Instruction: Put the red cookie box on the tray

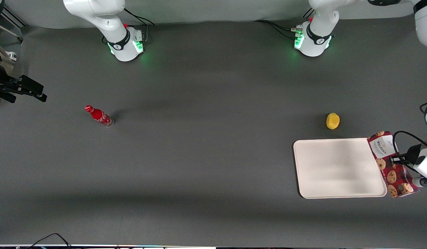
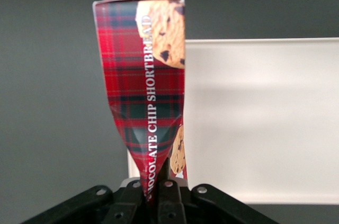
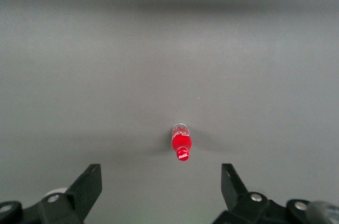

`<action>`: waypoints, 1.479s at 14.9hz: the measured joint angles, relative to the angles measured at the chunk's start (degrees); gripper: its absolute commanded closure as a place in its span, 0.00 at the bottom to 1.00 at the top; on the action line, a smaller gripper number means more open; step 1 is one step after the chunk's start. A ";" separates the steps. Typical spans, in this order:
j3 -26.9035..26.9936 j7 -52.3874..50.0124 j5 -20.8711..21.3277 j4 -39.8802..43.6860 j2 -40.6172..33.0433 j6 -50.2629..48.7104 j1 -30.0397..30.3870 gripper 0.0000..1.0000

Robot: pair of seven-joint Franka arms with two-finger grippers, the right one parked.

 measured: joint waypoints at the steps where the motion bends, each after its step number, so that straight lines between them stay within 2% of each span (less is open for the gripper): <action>1: 0.19 1.77 0.94 -0.07 1.49 2.28 -0.02 1.00; 4: 0.73 4.42 2.02 -0.91 5.92 6.70 -0.16 1.00; 8: 1.77 4.84 1.38 -3.24 9.02 8.49 -0.13 1.00; 9: 1.88 4.84 1.21 -3.29 9.13 8.76 -0.12 0.61; 10: 1.91 4.84 1.09 -3.25 9.08 8.76 -0.12 0.30; 11: 1.93 4.84 1.05 -3.24 9.08 8.83 -0.12 0.18; 12: 1.95 4.84 1.03 -3.25 9.09 9.30 -0.12 0.00; 17: 2.31 4.84 0.67 -3.17 7.97 11.07 -0.02 0.00; 22: 2.19 4.84 -0.27 -5.67 -0.95 9.42 -0.03 0.00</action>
